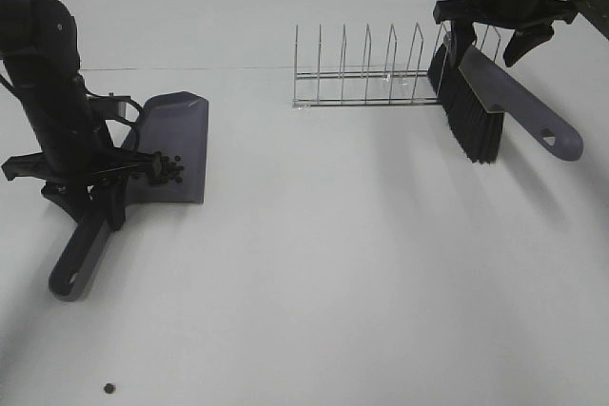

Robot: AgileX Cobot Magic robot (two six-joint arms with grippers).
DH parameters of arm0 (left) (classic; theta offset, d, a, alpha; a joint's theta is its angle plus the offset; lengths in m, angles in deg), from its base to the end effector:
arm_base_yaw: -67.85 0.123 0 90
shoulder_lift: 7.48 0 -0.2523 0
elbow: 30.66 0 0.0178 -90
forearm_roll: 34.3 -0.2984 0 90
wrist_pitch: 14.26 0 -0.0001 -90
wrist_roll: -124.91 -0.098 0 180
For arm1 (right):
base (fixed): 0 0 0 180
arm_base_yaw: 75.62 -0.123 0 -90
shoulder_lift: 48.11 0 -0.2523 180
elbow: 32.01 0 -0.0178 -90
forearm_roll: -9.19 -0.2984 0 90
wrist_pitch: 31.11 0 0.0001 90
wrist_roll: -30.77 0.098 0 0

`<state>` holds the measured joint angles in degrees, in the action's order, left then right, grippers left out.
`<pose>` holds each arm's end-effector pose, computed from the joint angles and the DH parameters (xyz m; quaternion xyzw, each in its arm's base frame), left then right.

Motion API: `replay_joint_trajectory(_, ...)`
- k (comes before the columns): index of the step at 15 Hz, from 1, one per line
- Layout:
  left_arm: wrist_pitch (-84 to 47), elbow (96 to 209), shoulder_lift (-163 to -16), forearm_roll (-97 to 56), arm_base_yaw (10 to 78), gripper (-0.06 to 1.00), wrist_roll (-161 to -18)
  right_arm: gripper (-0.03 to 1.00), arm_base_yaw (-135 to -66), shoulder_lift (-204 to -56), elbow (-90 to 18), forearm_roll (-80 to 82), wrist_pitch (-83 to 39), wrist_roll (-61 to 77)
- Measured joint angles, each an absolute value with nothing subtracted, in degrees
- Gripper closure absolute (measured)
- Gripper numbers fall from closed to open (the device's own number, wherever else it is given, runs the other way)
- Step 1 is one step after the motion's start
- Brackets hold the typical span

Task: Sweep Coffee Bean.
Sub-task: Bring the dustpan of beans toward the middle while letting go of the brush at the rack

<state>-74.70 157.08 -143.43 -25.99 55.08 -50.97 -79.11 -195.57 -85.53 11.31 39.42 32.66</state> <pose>0.3996 -0.1032 0.0317 -0.0347 -0.9947 0.0485 0.0832 0.5370 0.0293 0.1616 -0.0176 0.9905 -0.0118 0.1358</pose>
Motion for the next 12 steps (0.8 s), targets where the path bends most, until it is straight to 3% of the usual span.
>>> replay_joint_trajectory(8,-72.41,157.31,-143.43,-25.13,55.08,0.64,-51.02,0.36,-79.11,-180.73,-82.38,11.59,38.96,32.15)
replay_joint_trajectory(10,-72.3,157.31,-143.43,-24.55,55.08,0.64,-51.14,0.36,-79.11,-176.03,-78.88,11.59,38.79,31.97)
replay_joint_trajectory(12,-76.77,159.6,-143.43,-24.15,55.08,0.64,-53.77,0.36,-79.11,-164.8,-67.14,11.82,38.79,31.97)
